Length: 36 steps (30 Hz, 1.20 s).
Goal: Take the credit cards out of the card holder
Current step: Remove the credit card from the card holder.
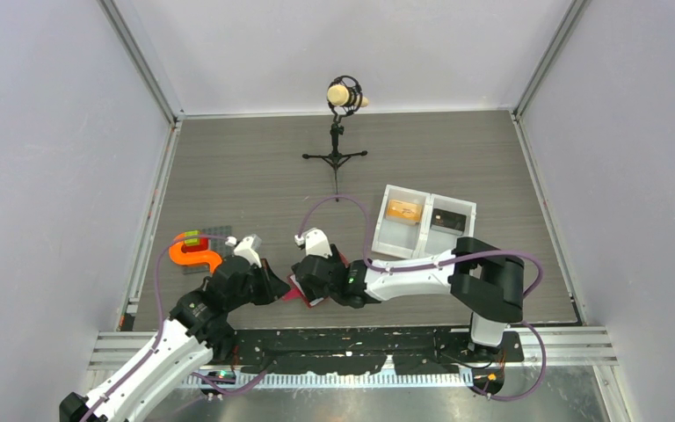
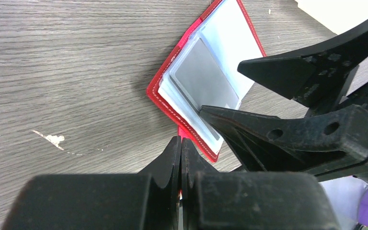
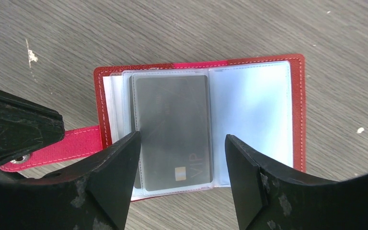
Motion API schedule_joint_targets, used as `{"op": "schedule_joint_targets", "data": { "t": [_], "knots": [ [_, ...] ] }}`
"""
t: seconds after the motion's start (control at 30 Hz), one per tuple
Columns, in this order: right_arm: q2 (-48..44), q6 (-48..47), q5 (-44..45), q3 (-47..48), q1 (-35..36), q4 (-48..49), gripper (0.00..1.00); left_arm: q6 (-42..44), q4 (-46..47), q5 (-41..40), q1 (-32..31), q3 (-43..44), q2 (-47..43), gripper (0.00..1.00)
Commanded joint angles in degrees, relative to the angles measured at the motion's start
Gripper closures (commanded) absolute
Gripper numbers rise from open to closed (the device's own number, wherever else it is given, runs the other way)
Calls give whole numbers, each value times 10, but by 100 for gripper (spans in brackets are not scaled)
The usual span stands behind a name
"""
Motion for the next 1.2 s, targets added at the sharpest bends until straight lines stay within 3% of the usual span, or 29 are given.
{"op": "schedule_joint_targets", "data": {
  "t": [0.0,0.33,0.53,0.67,1.17],
  "knots": [
    [-39,-24,64,10,3,-33,29,0,8,-8,3,17,-2,100],
    [-64,-35,93,7,3,-50,29,0,9,-5,3,15,2,100],
    [-79,-73,-49,-19,-1,35,29,-3,14,0,3,16,-3,100],
    [-67,-69,-94,-17,-4,63,30,-6,16,4,3,17,-8,100],
    [-14,-69,-80,5,-7,40,27,-7,15,12,3,21,-18,100]
  ]
}}
